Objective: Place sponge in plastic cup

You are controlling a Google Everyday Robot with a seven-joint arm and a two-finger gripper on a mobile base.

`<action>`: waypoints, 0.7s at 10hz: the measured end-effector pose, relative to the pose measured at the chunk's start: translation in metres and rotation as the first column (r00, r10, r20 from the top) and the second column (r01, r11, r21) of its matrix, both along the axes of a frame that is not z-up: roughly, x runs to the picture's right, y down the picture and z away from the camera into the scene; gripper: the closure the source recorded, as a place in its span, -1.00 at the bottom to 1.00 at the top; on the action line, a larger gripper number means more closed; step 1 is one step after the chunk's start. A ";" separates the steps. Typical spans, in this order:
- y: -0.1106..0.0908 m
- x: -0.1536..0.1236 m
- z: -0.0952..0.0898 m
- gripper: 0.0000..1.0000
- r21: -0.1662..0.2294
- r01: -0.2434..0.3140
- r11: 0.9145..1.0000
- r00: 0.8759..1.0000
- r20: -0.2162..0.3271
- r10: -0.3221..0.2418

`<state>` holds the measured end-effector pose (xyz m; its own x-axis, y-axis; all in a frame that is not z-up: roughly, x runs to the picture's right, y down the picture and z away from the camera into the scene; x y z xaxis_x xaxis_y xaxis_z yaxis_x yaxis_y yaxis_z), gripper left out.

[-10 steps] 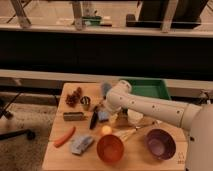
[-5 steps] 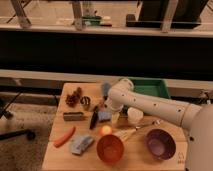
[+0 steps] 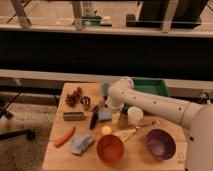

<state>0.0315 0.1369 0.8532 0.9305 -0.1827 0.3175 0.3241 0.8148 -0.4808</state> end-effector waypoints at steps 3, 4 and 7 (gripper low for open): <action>0.006 -0.003 0.004 -0.60 -0.019 0.025 0.999 1.000 -0.011 -0.026; 0.007 -0.002 0.005 -0.60 -0.021 0.029 0.999 0.999 -0.014 -0.029; 0.016 -0.005 0.011 -0.60 -0.032 0.044 0.999 0.999 -0.020 -0.045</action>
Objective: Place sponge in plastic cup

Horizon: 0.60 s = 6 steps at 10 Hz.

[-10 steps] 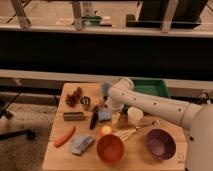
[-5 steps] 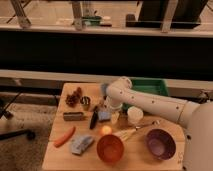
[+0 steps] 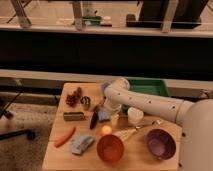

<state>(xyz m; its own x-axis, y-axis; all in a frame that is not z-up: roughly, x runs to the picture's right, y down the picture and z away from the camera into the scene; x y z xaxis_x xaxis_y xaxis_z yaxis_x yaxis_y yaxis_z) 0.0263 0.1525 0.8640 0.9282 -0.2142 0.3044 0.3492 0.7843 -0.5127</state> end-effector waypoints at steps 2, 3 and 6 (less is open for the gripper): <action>0.003 -0.001 0.004 -0.60 -0.005 0.002 1.000 1.000 -0.002 -0.002; 0.004 -0.001 0.006 -0.60 -0.008 0.003 1.000 1.000 -0.003 -0.003; 0.005 -0.005 0.011 -0.60 -0.014 0.008 1.000 1.000 0.000 -0.008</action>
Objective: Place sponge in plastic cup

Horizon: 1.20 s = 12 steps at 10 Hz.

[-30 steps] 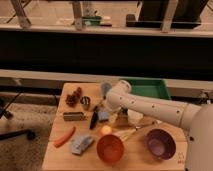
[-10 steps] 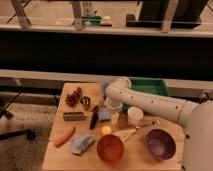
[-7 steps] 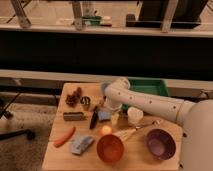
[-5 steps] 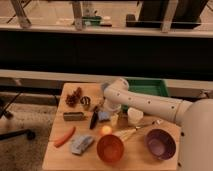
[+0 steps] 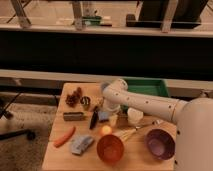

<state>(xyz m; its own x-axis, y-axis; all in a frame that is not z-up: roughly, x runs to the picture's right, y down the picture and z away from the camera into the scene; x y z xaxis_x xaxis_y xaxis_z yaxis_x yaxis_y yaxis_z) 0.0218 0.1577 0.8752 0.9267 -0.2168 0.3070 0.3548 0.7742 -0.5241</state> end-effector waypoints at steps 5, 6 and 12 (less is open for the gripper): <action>0.004 -0.005 0.005 -0.18 -0.011 0.012 1.000 1.000 0.005 -0.012; 0.005 -0.005 0.006 0.08 -0.012 0.012 1.000 1.000 0.005 -0.012; -0.001 0.000 0.001 0.89 -0.009 0.003 1.000 1.000 0.008 -0.003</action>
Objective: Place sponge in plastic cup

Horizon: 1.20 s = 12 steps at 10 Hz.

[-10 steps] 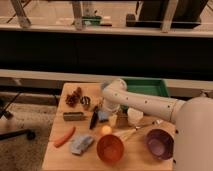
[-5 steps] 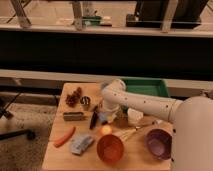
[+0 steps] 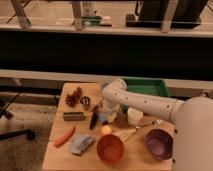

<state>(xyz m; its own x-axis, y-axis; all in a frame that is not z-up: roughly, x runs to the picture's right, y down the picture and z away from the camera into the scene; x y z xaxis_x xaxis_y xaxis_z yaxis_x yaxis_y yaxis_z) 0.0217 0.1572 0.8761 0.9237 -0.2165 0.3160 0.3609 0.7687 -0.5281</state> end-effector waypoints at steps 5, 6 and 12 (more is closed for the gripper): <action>-0.010 -0.003 -0.013 0.89 0.017 -0.015 1.000 1.000 0.023 0.014; -0.015 -0.006 -0.019 0.89 0.025 -0.018 1.000 0.999 0.031 0.017; -0.052 -0.022 -0.048 0.89 0.080 -0.028 0.996 0.997 0.070 0.023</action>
<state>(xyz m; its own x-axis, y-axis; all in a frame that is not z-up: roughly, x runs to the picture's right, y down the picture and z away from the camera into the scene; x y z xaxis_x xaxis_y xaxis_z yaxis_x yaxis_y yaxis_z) -0.0003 0.1049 0.8277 0.9058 -0.2207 0.3617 0.3741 0.8173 -0.4382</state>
